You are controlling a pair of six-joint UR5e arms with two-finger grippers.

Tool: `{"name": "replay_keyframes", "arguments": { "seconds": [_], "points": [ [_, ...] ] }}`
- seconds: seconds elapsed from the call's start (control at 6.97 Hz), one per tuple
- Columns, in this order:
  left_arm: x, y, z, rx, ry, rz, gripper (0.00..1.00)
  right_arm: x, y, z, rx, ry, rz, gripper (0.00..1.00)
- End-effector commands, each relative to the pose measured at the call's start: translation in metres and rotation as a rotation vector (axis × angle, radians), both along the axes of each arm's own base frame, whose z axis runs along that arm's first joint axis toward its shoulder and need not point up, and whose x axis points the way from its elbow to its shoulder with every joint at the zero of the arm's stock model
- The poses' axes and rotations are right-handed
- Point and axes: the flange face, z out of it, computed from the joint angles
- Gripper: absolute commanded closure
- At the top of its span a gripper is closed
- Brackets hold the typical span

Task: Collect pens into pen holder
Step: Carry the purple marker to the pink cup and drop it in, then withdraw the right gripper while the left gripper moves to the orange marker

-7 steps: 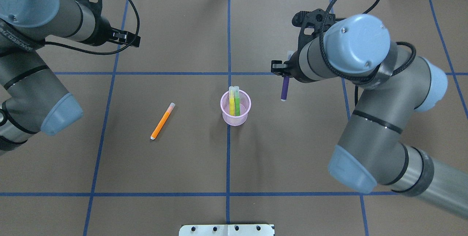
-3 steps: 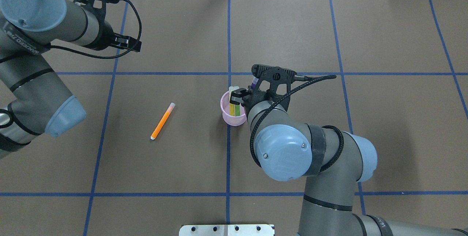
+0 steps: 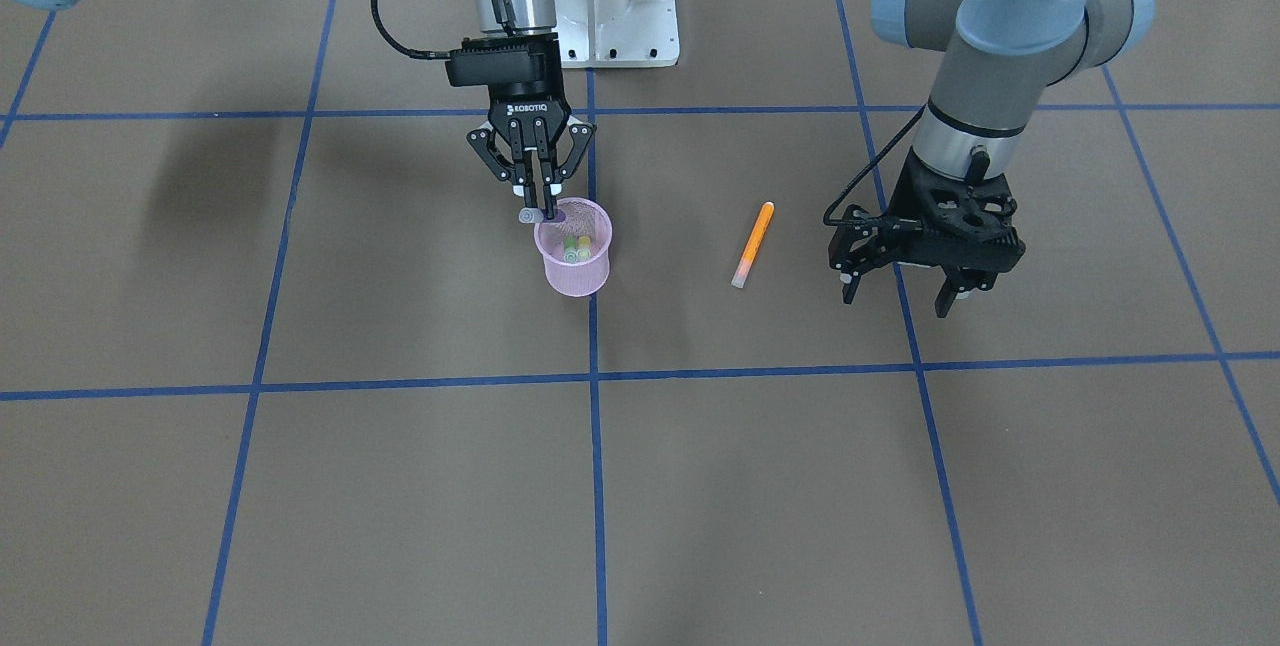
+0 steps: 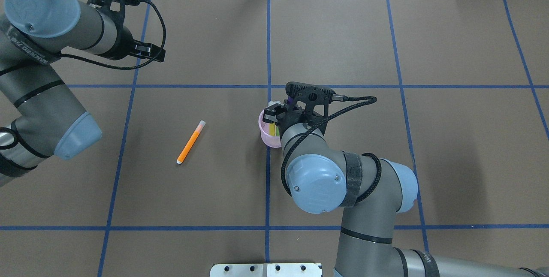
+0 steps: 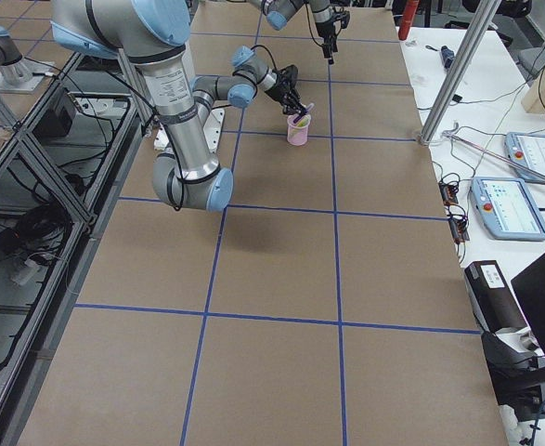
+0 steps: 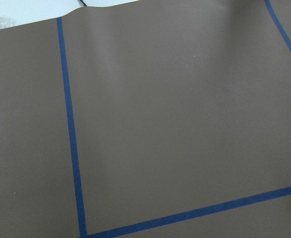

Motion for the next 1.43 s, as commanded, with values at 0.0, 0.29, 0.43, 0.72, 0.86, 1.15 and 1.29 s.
{"name": "replay_keyframes", "arguments": {
  "seconds": [0.0,0.29,0.43,0.72,0.86,1.15,1.29],
  "points": [
    [0.004,0.001,0.002,-0.003,-0.003,0.006,0.01,-0.005,0.003,0.007,0.000,0.012,-0.005,0.28],
    [0.031,0.019,0.011,-0.003,-0.004,0.054,0.00,0.005,0.003,-0.004,0.001,-0.018,-0.011,0.01],
    [0.045,0.036,0.015,-0.013,0.077,0.020,0.00,0.032,-0.012,-0.011,-0.031,-0.058,-0.038,0.01],
    [0.098,0.065,-0.031,-0.128,-0.024,0.131,0.03,0.110,-0.060,0.033,-0.120,-0.017,-0.163,0.01],
    [0.119,0.074,-0.071,-0.071,-0.141,0.271,0.09,0.146,-0.087,0.061,-0.138,0.048,-0.227,0.01],
    [0.138,0.089,-0.053,0.049,-0.251,0.480,0.19,0.225,-0.128,0.120,-0.202,0.119,-0.359,0.02],
    [0.157,0.083,-0.028,0.057,-0.320,0.570,0.25,0.257,-0.144,0.145,-0.230,0.129,-0.428,0.01]
  ]
}}
